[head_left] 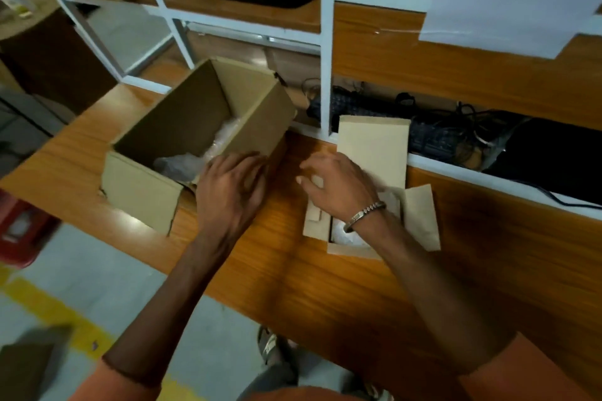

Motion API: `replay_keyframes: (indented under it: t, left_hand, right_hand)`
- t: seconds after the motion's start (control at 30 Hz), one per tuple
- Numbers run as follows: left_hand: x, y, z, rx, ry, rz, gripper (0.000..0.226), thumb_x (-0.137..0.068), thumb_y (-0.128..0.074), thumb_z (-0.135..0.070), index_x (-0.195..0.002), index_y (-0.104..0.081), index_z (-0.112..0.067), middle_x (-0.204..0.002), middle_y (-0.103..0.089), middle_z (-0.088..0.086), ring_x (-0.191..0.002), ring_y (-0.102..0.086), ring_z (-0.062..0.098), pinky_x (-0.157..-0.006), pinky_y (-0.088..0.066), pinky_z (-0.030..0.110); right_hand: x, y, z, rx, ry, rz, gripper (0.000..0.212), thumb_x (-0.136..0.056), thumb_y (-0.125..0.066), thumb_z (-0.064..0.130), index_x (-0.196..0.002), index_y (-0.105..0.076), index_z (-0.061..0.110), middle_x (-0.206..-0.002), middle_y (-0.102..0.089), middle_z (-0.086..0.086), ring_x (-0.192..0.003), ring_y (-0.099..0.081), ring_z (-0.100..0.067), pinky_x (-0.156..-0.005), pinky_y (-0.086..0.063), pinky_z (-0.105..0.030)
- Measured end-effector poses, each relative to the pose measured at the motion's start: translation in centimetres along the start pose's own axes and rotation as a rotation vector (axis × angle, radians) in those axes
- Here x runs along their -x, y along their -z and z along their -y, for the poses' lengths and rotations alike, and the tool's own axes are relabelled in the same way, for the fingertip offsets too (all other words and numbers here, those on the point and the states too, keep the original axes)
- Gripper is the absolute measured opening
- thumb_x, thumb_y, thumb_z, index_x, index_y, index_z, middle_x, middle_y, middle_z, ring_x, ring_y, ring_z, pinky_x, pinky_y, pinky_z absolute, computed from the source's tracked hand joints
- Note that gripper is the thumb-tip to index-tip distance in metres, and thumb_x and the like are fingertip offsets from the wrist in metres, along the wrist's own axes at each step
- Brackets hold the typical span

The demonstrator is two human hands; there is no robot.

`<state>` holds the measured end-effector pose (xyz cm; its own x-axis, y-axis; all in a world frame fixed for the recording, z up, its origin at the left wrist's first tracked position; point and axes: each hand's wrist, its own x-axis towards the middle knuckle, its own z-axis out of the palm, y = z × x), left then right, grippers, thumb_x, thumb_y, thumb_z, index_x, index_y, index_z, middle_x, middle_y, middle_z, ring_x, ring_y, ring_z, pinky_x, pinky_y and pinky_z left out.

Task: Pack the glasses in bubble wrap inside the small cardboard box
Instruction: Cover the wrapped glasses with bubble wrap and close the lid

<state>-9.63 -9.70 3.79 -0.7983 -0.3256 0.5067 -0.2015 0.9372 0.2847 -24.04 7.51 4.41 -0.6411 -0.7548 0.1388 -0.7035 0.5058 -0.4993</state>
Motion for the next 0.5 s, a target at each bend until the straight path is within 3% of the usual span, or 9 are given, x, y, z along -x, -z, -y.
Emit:
replay_keyframes:
  t: [0.1,0.23,0.3,0.4,0.5]
  left_hand:
    - [-2.6,3.5,5.7,-0.049,0.077,-0.053,0.035,-0.101,-0.060,-0.033,-0.131,-0.073,-0.018,-0.134,-0.072,0.007,-0.126,-0.063,0.029,-0.108,-0.043,0.051]
    - [-4.7,7.1,13.9,-0.108,0.146,0.010,0.043,-0.094,-0.060,-0.035,-0.132,-0.072,-0.019,-0.134,-0.072,0.007,-0.122,-0.062,0.033,-0.103,-0.045,0.052]
    - [-5.1,8.1,17.1,-0.133,0.172,0.087,0.048,-0.089,-0.058,-0.033,-0.132,-0.073,-0.015,-0.132,-0.072,0.010,-0.119,-0.063,0.036,-0.102,-0.047,0.054]
    - [-5.1,8.9,20.1,-0.093,0.157,0.193,0.050,-0.085,-0.058,-0.028,-0.129,-0.073,-0.009,-0.131,-0.073,0.015,-0.115,-0.067,0.039,-0.094,-0.055,0.055]
    - [-4.5,8.7,21.6,0.006,0.109,0.221,0.056,-0.090,-0.053,-0.037,-0.130,-0.072,-0.004,-0.131,-0.072,0.018,-0.114,-0.070,0.037,-0.087,-0.061,0.051]
  right_hand:
    - [-5.1,1.1,5.6,-0.010,0.104,-0.090,0.030,-0.099,-0.067,0.040,-0.122,-0.075,0.022,-0.125,-0.070,0.000,-0.111,-0.065,-0.021,-0.087,-0.057,-0.038]
    - [-11.9,0.1,12.6,0.024,0.231,-0.135,0.029,-0.098,-0.068,0.038,-0.123,-0.074,0.024,-0.120,-0.071,-0.003,-0.110,-0.067,-0.024,-0.088,-0.057,-0.039]
    - [-15.0,-1.2,15.0,0.082,0.252,-0.001,0.037,-0.097,-0.071,0.038,-0.131,-0.071,0.025,-0.128,-0.071,-0.004,-0.117,-0.066,-0.025,-0.094,-0.053,-0.036]
    - [-18.8,-4.0,17.5,0.215,0.296,0.365,0.059,-0.090,-0.077,0.050,-0.142,-0.063,0.025,-0.140,-0.065,-0.004,-0.124,-0.062,-0.026,-0.092,-0.048,-0.034]
    - [-20.6,-7.7,18.9,0.347,0.326,0.634,0.076,-0.083,-0.081,0.059,-0.144,-0.060,0.018,-0.134,-0.067,-0.001,-0.111,-0.062,-0.024,-0.082,-0.048,-0.034]
